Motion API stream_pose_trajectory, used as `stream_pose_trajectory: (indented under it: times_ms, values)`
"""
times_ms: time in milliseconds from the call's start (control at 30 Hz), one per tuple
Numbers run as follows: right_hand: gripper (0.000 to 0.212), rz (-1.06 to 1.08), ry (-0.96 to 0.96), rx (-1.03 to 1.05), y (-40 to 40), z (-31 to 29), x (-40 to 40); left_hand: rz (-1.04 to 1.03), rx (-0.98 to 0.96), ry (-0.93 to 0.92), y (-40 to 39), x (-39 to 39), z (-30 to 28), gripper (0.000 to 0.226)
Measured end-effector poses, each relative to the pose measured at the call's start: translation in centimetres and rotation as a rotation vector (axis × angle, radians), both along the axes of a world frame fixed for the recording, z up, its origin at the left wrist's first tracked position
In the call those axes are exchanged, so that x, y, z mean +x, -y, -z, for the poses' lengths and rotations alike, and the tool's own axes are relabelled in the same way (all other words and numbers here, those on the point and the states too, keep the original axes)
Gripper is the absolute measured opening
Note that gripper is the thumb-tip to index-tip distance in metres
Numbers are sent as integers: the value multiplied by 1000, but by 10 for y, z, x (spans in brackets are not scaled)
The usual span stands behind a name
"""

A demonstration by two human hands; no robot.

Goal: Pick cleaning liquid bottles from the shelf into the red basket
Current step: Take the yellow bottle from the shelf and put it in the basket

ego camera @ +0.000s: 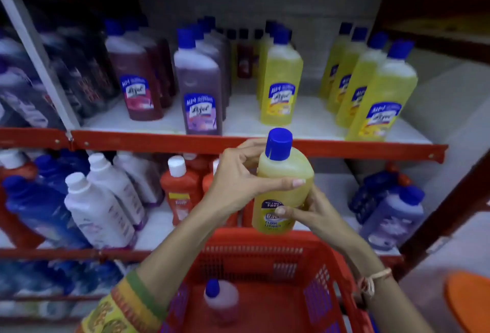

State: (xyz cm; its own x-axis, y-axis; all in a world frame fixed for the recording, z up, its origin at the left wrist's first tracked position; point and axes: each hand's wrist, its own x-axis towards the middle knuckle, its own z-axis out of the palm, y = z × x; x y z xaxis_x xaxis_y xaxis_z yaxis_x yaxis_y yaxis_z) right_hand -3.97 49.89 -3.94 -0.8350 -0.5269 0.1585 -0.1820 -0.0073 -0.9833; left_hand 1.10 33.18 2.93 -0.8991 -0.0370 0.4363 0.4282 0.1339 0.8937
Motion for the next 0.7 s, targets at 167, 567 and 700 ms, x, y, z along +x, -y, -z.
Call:
stream_pose_trajectory:
  times_ms: [167, 567, 700]
  values:
    - [64, 8, 86, 148, -21, 48, 14, 17, -37, 115, -8, 3, 66, 45]
    - [61, 87, 190, 510, -51, 214, 44, 2, -92, 505, -33, 36, 257, 60]
    - [58, 128, 202, 652, -51, 248, 53, 10, -59, 676, -35, 46, 297, 57]
